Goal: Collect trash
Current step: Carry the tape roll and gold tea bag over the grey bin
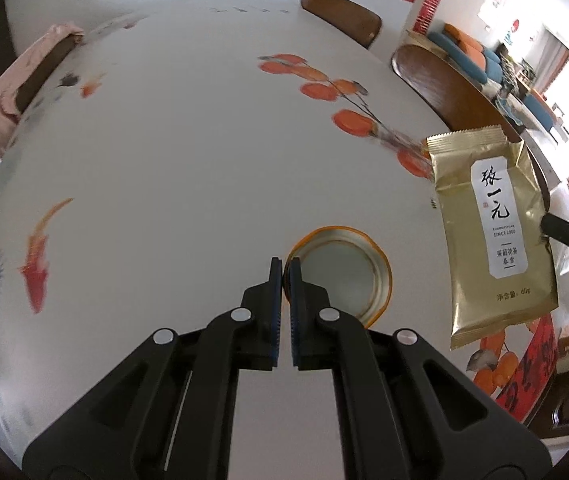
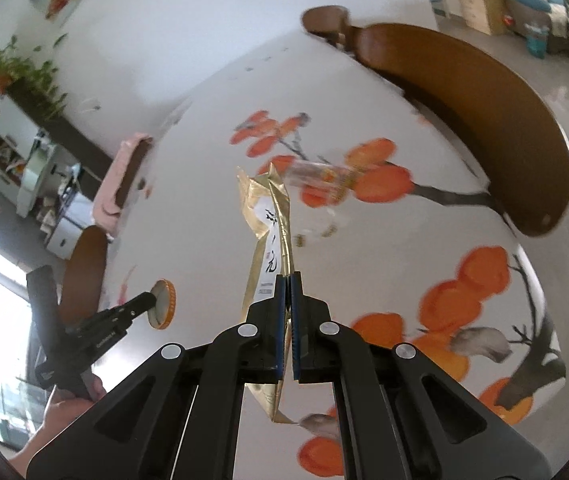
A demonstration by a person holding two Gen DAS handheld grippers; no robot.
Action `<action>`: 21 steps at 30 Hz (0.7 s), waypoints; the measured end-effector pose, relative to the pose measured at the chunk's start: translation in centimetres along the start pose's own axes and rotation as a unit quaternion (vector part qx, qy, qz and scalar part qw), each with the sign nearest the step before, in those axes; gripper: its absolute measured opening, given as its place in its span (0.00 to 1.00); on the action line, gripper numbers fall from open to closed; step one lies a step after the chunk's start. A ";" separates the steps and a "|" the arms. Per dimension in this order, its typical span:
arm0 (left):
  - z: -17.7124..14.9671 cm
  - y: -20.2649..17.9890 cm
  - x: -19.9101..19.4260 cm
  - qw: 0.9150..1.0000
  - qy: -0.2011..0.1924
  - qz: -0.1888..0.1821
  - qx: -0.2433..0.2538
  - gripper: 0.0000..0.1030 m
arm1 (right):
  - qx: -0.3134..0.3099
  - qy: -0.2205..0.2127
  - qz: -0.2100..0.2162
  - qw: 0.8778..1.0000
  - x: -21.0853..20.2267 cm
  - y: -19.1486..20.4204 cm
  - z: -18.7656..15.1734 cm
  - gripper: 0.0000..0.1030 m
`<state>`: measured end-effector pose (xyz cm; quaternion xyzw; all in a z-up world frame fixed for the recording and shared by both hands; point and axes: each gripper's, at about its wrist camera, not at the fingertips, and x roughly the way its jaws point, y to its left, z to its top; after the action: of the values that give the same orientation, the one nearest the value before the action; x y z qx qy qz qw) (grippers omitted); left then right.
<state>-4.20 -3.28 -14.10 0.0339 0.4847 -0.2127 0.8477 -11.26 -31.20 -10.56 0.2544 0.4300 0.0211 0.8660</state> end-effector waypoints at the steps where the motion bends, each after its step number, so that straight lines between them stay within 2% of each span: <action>1: -0.1 0.4 -0.3 1.000 -0.002 0.003 -0.003 0.02 | -0.007 0.001 0.005 1.000 0.2 0.8 0.2 0.03; 5: -0.9 3.7 -2.8 0.999 -0.020 0.029 -0.029 0.02 | -0.040 0.009 0.029 0.999 1.3 4.4 0.6 0.03; 8: -2.1 6.7 -4.9 0.997 -0.032 0.055 -0.050 0.02 | -0.075 0.023 0.056 0.995 2.9 8.6 0.6 0.03; 12: -4.5 11.3 -8.1 0.990 -0.046 0.098 -0.091 0.02 | -0.112 0.048 0.092 0.988 5.2 14.0 -0.1 0.03; 16: -8.1 16.0 -11.4 0.979 -0.052 0.140 -0.140 0.02 | -0.164 0.082 0.130 0.975 7.8 20.5 -2.0 0.03; 21: -13.7 21.8 -15.8 0.957 -0.060 0.189 -0.211 0.02 | -0.220 0.124 0.172 0.952 10.4 28.5 -5.9 0.03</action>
<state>-13.62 25.25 -11.32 -0.0677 0.4514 0.0564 0.8880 -3.94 -1.24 -8.05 0.1228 0.4681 0.2957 0.8236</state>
